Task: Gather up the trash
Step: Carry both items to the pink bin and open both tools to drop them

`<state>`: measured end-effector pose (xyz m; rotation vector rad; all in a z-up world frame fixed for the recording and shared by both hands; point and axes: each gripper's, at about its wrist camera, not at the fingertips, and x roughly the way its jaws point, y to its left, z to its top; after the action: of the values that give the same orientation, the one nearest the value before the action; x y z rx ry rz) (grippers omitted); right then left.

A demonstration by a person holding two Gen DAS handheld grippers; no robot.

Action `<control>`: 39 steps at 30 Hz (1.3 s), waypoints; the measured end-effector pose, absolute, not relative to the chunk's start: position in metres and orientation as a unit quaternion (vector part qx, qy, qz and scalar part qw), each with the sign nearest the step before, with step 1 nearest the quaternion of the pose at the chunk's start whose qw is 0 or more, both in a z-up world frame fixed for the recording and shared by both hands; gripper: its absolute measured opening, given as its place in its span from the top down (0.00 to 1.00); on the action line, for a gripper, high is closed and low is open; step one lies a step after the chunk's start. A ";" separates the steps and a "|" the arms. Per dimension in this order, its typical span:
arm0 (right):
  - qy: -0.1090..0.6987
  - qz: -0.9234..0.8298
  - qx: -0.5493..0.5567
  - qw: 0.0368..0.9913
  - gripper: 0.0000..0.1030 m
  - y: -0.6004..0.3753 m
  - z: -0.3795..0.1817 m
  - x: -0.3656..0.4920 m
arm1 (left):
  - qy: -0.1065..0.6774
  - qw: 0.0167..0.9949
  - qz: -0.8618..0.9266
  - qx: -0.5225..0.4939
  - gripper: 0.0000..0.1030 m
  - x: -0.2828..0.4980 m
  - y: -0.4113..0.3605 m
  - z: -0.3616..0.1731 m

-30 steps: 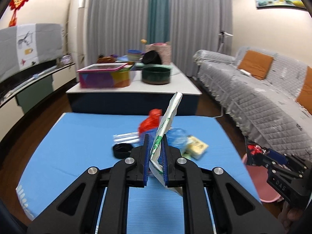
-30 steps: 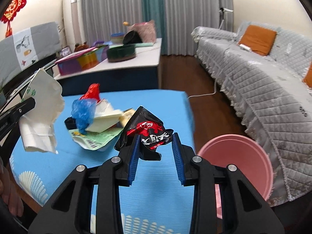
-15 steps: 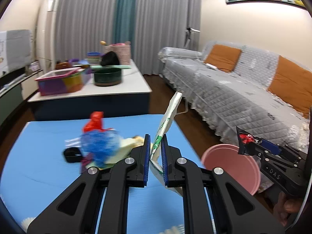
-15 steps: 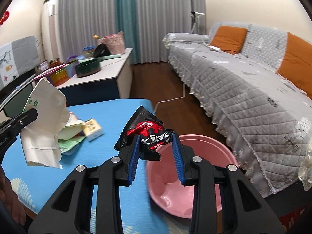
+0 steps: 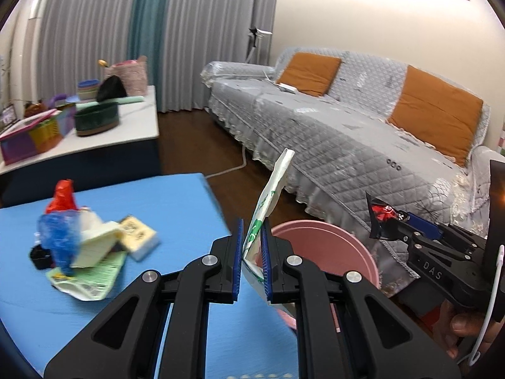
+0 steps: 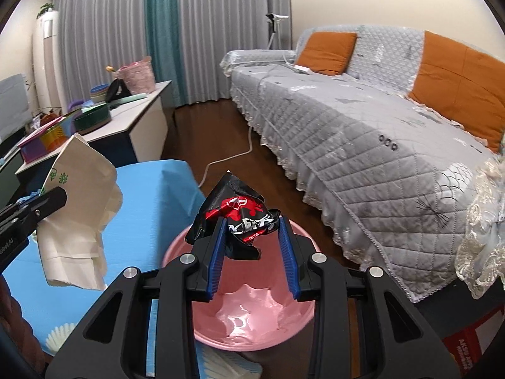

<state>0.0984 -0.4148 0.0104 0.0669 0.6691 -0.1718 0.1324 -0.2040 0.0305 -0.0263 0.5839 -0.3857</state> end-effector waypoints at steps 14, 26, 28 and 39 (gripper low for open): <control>0.346 -0.097 0.036 0.932 0.67 -0.440 -0.009 0.102 | 0.334 0.914 -0.230 -0.001 0.89 0.159 -0.245 -0.005; 0.351 -0.094 0.036 0.931 0.63 -0.440 -0.013 0.108 | 0.351 0.904 -0.244 -0.004 0.88 0.172 -0.260 -0.013; 0.351 -0.096 0.036 0.931 0.54 -0.439 -0.014 0.109 | 0.356 0.902 -0.245 -0.006 0.78 0.174 -0.259 -0.014; 0.343 -0.103 0.038 0.933 0.46 -0.433 -0.007 0.111 | 0.351 0.906 -0.235 -0.022 0.67 0.171 -0.239 -0.008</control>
<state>0.1113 -0.4332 -0.0068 0.0774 0.7021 -0.2113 0.1714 -0.2391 -0.0077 -0.0451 0.7238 -0.4849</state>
